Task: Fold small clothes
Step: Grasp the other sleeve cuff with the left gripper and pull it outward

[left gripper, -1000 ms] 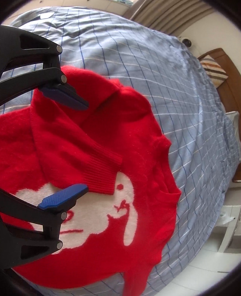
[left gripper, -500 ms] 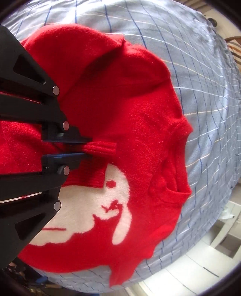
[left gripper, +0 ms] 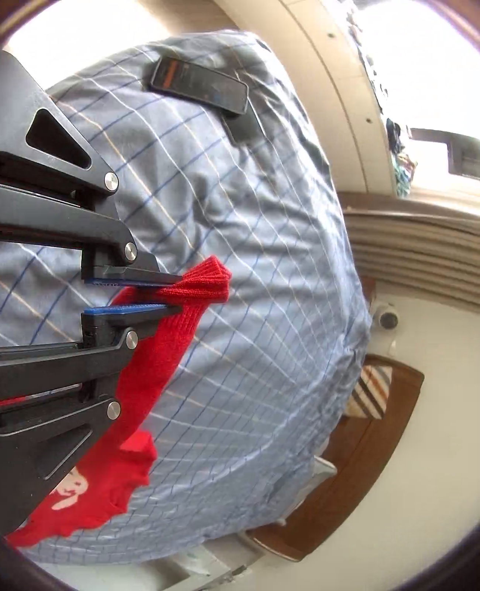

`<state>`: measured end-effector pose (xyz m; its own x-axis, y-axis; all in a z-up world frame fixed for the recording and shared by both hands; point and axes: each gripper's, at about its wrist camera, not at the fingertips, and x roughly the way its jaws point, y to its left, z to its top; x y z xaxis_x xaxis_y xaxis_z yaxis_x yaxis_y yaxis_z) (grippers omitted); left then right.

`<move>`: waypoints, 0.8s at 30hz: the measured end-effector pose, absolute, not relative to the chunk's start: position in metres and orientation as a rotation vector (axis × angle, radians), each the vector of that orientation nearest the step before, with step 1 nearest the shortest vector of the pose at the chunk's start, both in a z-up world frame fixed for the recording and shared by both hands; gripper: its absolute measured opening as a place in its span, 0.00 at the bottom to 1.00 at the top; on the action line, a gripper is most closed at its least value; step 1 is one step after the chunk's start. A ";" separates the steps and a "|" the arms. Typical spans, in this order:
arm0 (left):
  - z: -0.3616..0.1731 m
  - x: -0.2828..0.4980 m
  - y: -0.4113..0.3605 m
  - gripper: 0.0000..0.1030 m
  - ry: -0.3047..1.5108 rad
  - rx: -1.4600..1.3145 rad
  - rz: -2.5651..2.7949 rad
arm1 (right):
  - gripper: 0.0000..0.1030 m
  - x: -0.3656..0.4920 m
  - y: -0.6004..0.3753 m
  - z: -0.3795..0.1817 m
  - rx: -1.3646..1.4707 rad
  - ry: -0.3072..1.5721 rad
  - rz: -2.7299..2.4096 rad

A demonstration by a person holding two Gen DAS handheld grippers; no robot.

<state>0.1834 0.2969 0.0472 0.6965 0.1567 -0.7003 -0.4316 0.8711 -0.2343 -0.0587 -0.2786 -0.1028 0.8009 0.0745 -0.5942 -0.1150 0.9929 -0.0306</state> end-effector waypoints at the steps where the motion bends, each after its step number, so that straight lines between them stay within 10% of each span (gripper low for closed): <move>1: 0.038 0.179 0.310 0.09 0.745 -0.420 0.370 | 0.72 -0.059 -0.277 -0.103 -0.069 0.635 0.106; 6: -0.032 0.188 0.349 0.47 0.880 -0.501 0.473 | 0.72 -0.058 -0.272 -0.109 -0.083 0.661 0.115; 17: -0.084 0.182 0.377 0.85 0.861 -0.611 0.439 | 0.72 -0.053 -0.265 -0.118 -0.118 0.701 0.107; 20: -0.091 0.197 0.364 0.71 0.905 -0.560 0.377 | 0.72 -0.051 -0.266 -0.119 -0.112 0.708 0.101; 22: -0.094 0.208 0.345 0.02 0.972 -0.444 0.340 | 0.72 -0.051 -0.268 -0.119 -0.107 0.706 0.086; 24: -0.090 0.211 0.329 0.02 0.986 -0.269 0.419 | 0.72 -0.051 -0.270 -0.118 -0.102 0.701 0.074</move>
<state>0.2114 0.3287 -0.0898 0.4820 0.2188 -0.8484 -0.4582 0.8883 -0.0312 -0.0505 -0.2702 -0.1180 0.7616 0.0337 -0.6471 -0.1020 0.9924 -0.0684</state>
